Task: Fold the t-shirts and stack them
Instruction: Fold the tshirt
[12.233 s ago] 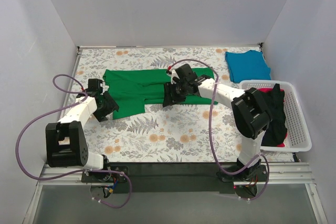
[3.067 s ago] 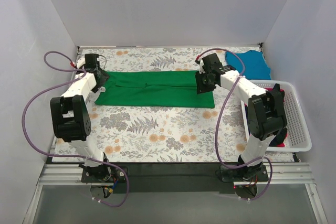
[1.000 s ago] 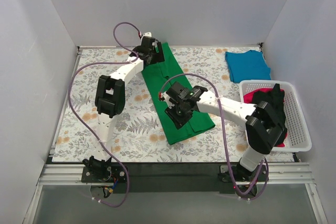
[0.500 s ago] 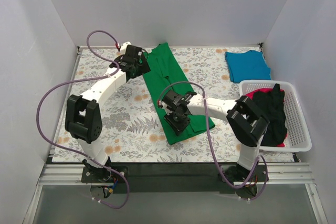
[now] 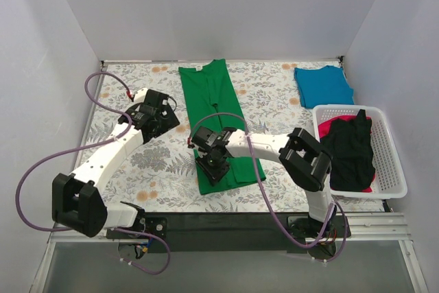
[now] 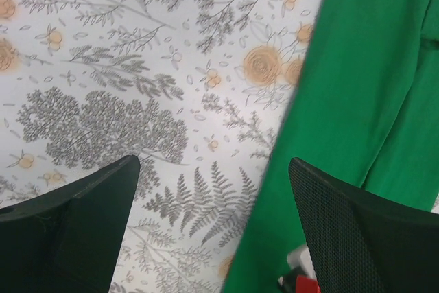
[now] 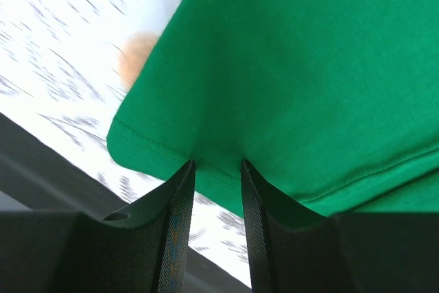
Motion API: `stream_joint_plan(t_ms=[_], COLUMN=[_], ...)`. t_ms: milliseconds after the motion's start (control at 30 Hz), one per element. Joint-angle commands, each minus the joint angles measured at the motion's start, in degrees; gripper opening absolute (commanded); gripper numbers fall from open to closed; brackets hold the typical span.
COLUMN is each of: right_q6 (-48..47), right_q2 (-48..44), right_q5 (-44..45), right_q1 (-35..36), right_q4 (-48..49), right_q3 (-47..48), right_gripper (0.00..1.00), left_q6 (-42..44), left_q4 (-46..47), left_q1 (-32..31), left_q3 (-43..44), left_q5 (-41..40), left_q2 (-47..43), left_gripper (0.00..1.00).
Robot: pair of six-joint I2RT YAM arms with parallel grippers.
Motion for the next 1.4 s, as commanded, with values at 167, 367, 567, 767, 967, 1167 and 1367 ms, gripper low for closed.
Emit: stream_joint_plan(t_ms=[167,367,567,767,967,1167,1367], right_q6=[10.7,14.2,16.0,15.3,14.4,15.8,15.6], right_q2=[5.2,-5.2,-20.1,-33.5,-38.8,-39.4,-36.7], right_q5=[-1.3,7.4,14.7,13.4,14.0,3.8,-1.2], right_q1=[3.3,2.0,-4.2,-13.8,-15.4,-18.9,-20.9], right_q4=[0.8,0.3,-3.0,-2.9,1.2,10.8,15.4], right_q3=[10.3,6.1,-5.5,-20.7,-28.7,-35.4,-36.9], right_gripper=[0.4,0.41,0.52,0.75,0.59,0.51,0.46], left_q6=[0.9,0.5,-2.4,-4.2,-8.6,-11.7,-12.5], left_q4=[-4.2,-5.7,-3.8,-2.2,1.5,5.1,5.9], left_q1=[0.2,0.3,0.1,-1.4,-5.8,-9.6,-11.7], left_q3=[-8.6,-12.2,-16.5,-20.5,-25.0,-26.5,-25.8], left_q5=[5.6,10.3,21.4,28.0,29.8,29.3,27.7], left_q2=[-13.4,-18.0,-19.5,-17.2,-14.7,-9.2,-6.0], left_gripper=[0.9,0.89,0.85,0.88,0.88,0.73,0.67])
